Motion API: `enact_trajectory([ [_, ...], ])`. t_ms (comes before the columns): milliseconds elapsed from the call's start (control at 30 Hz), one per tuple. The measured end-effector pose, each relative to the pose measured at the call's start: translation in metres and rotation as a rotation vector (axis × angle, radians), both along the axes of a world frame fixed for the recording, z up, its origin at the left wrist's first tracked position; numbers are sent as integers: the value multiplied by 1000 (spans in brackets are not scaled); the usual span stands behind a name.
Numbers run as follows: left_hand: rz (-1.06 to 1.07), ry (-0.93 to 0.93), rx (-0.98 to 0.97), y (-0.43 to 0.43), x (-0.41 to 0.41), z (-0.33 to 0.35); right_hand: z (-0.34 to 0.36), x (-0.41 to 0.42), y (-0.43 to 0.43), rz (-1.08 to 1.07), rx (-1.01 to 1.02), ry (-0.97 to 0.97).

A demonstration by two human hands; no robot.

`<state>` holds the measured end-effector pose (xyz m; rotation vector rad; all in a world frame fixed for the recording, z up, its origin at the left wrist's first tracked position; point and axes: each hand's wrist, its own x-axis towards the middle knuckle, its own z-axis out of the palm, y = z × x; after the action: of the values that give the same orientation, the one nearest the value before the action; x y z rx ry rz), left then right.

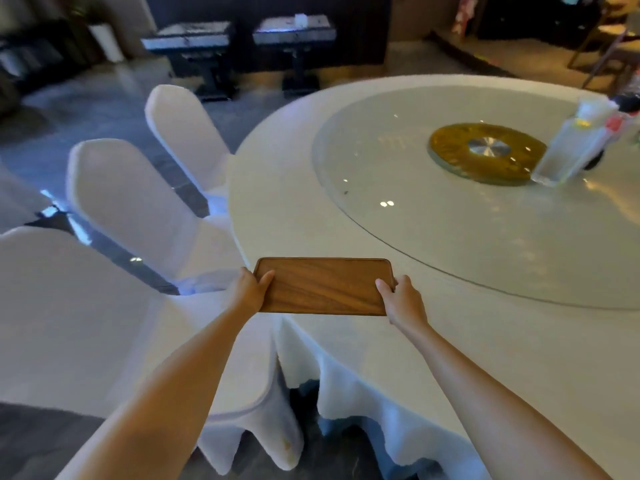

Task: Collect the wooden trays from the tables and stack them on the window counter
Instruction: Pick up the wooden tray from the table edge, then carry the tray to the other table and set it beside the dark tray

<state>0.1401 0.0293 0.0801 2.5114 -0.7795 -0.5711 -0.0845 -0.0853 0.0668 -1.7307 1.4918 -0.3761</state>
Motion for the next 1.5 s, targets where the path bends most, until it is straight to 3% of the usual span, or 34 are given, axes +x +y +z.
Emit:
enact_trajectory([
  [433,404,-179,-236,248,168,101,92,233,164,408,-184,-235],
  [900,780,-262,-172,567,328,111,95,487,433,792,-84,-298],
  [1167,952,-211,-148,640,425,73,71,635,495,1000,-63,-266],
  [1500,1042,-183,-166,652,616,81,71,857,511,1087,-24,-304],
])
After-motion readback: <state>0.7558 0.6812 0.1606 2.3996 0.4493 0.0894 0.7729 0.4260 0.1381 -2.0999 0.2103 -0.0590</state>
